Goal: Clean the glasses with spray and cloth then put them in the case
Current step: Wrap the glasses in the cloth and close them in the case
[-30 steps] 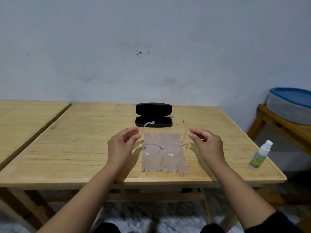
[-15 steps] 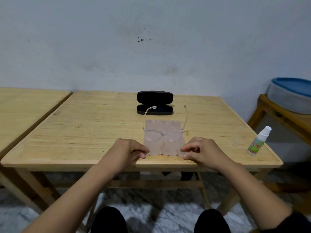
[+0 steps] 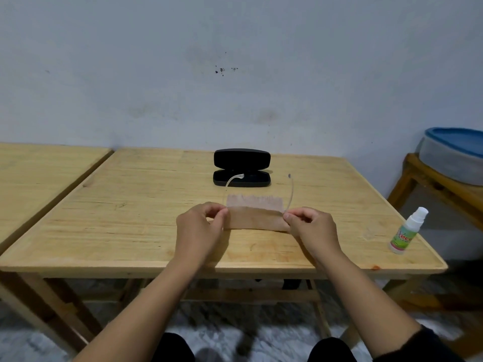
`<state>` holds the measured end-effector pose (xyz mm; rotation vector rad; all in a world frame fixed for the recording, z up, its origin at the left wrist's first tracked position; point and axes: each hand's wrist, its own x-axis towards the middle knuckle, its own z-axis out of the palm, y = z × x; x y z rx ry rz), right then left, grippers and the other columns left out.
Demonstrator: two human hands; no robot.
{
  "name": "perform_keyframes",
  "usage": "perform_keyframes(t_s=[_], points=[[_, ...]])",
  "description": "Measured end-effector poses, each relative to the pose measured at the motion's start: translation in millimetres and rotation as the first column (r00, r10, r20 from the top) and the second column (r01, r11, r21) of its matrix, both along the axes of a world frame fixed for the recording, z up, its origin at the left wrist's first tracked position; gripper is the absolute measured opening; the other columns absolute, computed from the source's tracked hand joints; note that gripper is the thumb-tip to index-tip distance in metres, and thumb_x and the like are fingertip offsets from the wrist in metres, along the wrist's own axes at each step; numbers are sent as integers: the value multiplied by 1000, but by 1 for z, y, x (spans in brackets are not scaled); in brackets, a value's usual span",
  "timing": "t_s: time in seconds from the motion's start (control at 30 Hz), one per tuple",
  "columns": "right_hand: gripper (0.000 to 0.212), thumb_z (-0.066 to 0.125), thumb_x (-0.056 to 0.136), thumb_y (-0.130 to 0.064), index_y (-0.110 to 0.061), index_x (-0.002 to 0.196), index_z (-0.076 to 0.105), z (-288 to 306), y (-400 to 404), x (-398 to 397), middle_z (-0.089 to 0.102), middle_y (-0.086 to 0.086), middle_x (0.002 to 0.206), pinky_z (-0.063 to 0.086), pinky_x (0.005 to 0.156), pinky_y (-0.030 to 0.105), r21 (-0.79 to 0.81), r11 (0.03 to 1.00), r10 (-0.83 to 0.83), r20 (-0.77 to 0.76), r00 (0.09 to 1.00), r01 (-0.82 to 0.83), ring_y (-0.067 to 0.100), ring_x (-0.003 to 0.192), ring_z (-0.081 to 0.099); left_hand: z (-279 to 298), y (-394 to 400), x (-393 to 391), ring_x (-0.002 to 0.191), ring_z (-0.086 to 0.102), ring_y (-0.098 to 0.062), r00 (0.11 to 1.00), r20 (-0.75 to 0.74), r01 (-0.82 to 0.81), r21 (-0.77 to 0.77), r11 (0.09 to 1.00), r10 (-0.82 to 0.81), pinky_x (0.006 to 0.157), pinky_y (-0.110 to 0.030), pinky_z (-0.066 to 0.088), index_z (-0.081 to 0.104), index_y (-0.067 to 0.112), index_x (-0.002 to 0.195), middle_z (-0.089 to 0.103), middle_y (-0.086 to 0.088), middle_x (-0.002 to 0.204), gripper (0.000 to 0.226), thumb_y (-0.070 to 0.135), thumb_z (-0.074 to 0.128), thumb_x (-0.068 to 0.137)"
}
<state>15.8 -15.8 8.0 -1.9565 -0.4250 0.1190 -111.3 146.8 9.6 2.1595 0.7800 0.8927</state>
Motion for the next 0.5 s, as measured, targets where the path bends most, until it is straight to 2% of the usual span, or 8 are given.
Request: perform_keyframes(t_s=[0.1, 0.23, 0.33, 0.43, 0.5], points=[[5, 69, 81, -30, -27, 80, 73, -5, 11, 3, 70, -11, 82, 54, 83, 38, 79, 990, -108, -125, 986, 119, 9, 84, 62, -1, -3, 10, 76, 57, 2, 999, 30, -42, -77, 996, 44, 62, -3, 34, 71, 22, 95, 64, 14, 81, 15, 28, 61, 87], [6, 69, 81, -31, -27, 80, 73, -11, 22, 5, 72, -5, 69, 56, 82, 46, 119, 975, -160, -212, 964, 188, 16, 77, 66, -4, -1, 21, 71, 57, 4, 994, 37, -95, -136, 986, 101, 62, -2, 31, 73, 20, 92, 65, 14, 75, 17, 30, 61, 85], [4, 69, 82, -31, -27, 82, 71, -15, 26, 6, 72, -5, 64, 57, 78, 41, 163, 962, -175, -247, 953, 219, 15, 73, 66, -2, 1, 27, 69, 54, 4, 993, 28, -113, -163, 980, 119, 56, -1, 31, 73, 20, 93, 66, 12, 77, 20, 34, 62, 84], [12, 69, 83, -27, -27, 94, 68, -14, 28, 4, 73, -5, 73, 54, 67, 29, 182, 958, -172, -260, 950, 223, 11, 73, 66, -5, 3, 28, 66, 48, 8, 994, 17, -106, -201, 974, 112, 55, 2, 33, 71, 18, 96, 68, 8, 82, 25, 37, 68, 81], [13, 69, 83, -24, -25, 97, 68, -15, 28, 3, 73, -4, 78, 54, 66, 27, 167, 962, -168, -255, 952, 214, 10, 73, 66, -8, 4, 27, 66, 47, 11, 995, 9, -93, -208, 974, 97, 57, 6, 32, 72, 18, 96, 67, 9, 80, 24, 36, 69, 80]])
